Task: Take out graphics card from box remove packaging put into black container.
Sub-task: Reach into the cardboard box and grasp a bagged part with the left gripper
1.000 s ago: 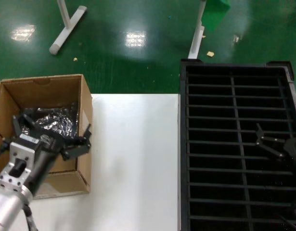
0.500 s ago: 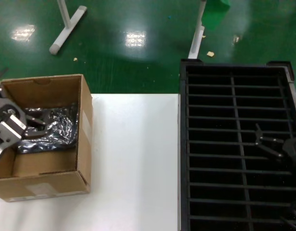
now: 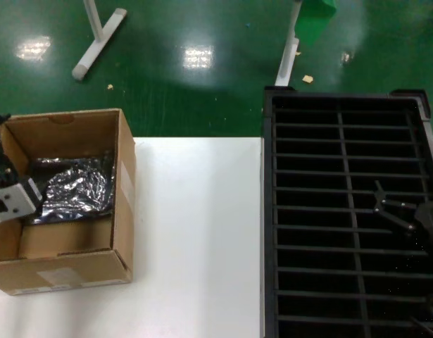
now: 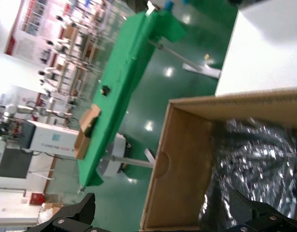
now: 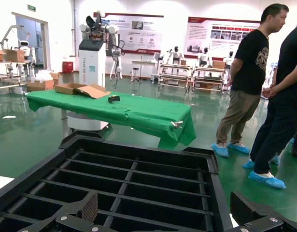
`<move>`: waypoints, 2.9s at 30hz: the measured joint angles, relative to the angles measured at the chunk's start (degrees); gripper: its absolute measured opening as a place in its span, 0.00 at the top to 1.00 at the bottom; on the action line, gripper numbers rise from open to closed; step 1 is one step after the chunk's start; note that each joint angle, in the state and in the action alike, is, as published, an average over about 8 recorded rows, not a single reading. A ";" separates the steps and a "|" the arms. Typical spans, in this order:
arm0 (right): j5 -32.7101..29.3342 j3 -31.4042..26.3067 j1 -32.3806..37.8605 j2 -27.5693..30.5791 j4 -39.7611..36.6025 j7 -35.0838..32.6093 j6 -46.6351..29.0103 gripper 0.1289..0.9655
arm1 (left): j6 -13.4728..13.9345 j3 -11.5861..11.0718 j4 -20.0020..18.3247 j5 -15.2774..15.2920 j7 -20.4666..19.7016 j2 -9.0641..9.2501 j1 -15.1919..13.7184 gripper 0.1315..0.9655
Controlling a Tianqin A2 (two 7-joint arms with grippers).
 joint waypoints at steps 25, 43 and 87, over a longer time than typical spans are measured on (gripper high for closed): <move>-0.01 0.00 0.00 0.00 0.00 0.00 0.00 0.00 | 11.64 15.81 26.31 -8.34 11.74 12.27 -16.97 0.00; -0.01 0.00 0.00 0.00 0.00 0.00 0.00 0.00 | 13.43 15.83 30.58 -8.35 16.34 16.02 -14.79 0.00; -0.01 0.00 0.00 0.00 0.00 0.00 0.00 0.00 | 14.30 15.83 40.00 -8.34 22.91 21.86 -16.37 0.09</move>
